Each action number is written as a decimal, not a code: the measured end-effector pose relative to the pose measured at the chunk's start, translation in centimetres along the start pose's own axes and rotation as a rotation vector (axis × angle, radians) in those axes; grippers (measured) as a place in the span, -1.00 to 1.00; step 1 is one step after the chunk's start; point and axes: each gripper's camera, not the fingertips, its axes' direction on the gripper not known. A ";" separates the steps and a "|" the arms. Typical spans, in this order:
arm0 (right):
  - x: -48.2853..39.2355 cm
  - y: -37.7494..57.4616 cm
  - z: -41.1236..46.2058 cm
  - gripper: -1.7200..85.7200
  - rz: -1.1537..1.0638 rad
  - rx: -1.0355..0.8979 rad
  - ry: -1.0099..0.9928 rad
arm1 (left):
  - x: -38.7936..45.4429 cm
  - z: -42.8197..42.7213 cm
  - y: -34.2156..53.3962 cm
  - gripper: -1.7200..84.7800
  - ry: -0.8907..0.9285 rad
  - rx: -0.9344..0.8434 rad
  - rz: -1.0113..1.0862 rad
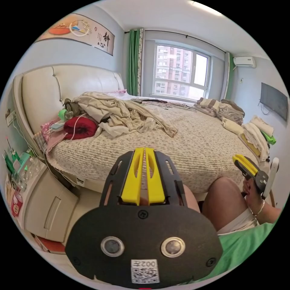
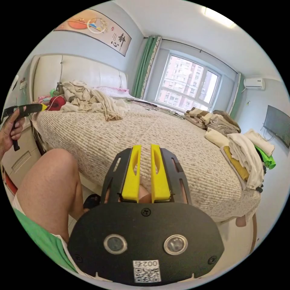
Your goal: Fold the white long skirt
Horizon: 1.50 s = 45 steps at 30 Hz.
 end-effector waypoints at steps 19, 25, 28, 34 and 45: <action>-1.1 -3.6 3.0 -0.87 0.000 -0.074 -0.148 | -7.8 9.5 -21.1 -0.89 -0.361 0.160 0.120; -1.2 -3.9 3.1 -0.94 0.010 -0.084 -0.145 | -14.6 18.8 -29.9 -0.93 -0.431 -0.156 -0.048; -0.6 -4.0 3.4 -0.96 0.031 -0.097 -0.167 | -17.1 17.0 -30.6 -0.97 -0.096 -0.065 -0.382; 0.3 -4.4 4.0 -0.98 0.064 -0.130 -0.193 | 3.0 4.2 -28.2 -0.98 0.585 0.137 0.406; 1.5 -3.3 1.6 -0.98 0.040 -0.078 -0.163 | 0.0 -1.4 -26.1 -0.82 -0.177 0.235 0.217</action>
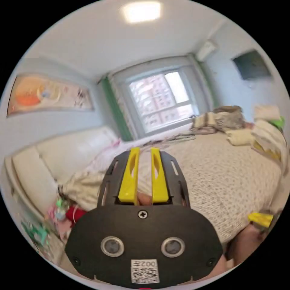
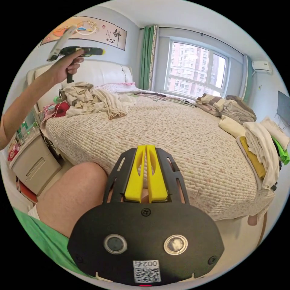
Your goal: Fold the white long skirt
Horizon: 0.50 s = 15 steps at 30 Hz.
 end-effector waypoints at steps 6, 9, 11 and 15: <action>0.1 0.1 -0.3 -0.98 -0.011 0.014 0.001 | -14.2 11.1 2.3 -0.64 -0.229 -0.305 -0.363; 0.3 -0.1 -0.2 -0.98 -0.005 0.010 0.010 | -18.0 14.4 3.3 -0.60 -0.180 -0.386 -0.554; 0.5 -0.2 0.0 -0.98 0.000 0.000 0.010 | -19.7 17.3 4.0 -0.62 -0.111 -0.474 -0.665; 0.9 -0.5 0.3 -0.98 0.011 -0.021 0.006 | -21.6 19.3 6.4 -0.94 0.053 -0.527 -0.823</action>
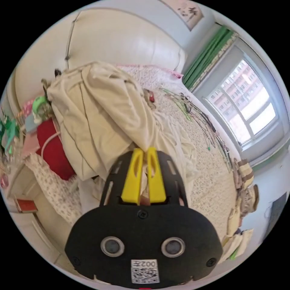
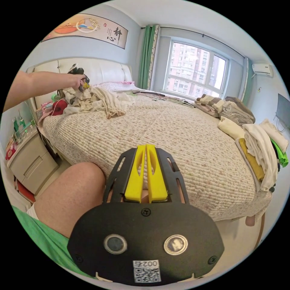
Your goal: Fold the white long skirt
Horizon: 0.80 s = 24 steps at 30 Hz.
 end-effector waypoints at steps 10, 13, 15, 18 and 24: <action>0.5 -0.4 -0.3 -0.97 -0.004 0.015 0.001 | 2.1 -15.7 20.3 -0.98 0.685 0.222 0.598; 2.1 -0.9 -0.3 -0.96 0.079 -0.007 -0.017 | 4.7 -17.1 30.2 -0.98 0.797 0.074 0.823; 4.1 -1.1 -1.3 -0.95 0.188 -0.003 -0.026 | 6.1 -15.8 35.3 -0.98 0.768 -0.089 0.896; 5.7 -0.9 -3.6 -0.93 0.231 0.016 -0.041 | 6.3 -12.3 42.3 -0.98 0.751 -0.361 0.936; 2.8 -3.3 -5.7 -0.86 -0.026 0.022 -0.180 | 3.5 -13.0 49.2 -0.98 0.442 -0.324 1.187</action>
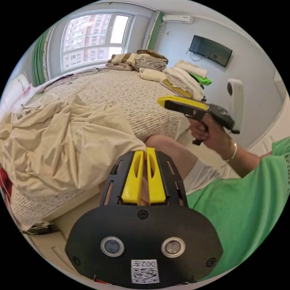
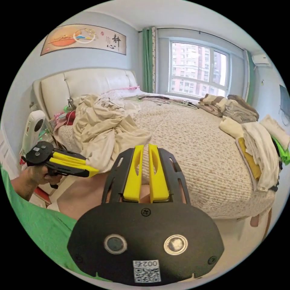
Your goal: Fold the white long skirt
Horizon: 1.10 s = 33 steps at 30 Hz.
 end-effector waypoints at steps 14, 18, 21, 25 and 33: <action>-7.6 -1.9 14.3 -0.93 -0.165 -0.440 -0.149 | -0.5 -7.0 5.0 -0.98 -0.389 0.219 -0.222; -6.4 -1.5 10.2 -0.97 -0.203 -0.320 -0.158 | -0.8 -5.5 3.2 -0.93 -0.484 0.224 -0.183; -4.8 -0.9 7.5 -0.98 -0.185 -0.284 -0.189 | -1.3 -2.7 0.0 -0.82 -0.556 0.221 -0.114; -4.1 0.5 4.6 -0.98 -0.192 -0.277 -0.254 | -4.3 3.6 -4.5 -0.74 -0.679 0.044 -0.122; -2.9 5.0 1.4 -0.98 -0.173 -0.265 -0.113 | -3.9 0.6 -3.2 -0.97 -0.357 0.243 -0.229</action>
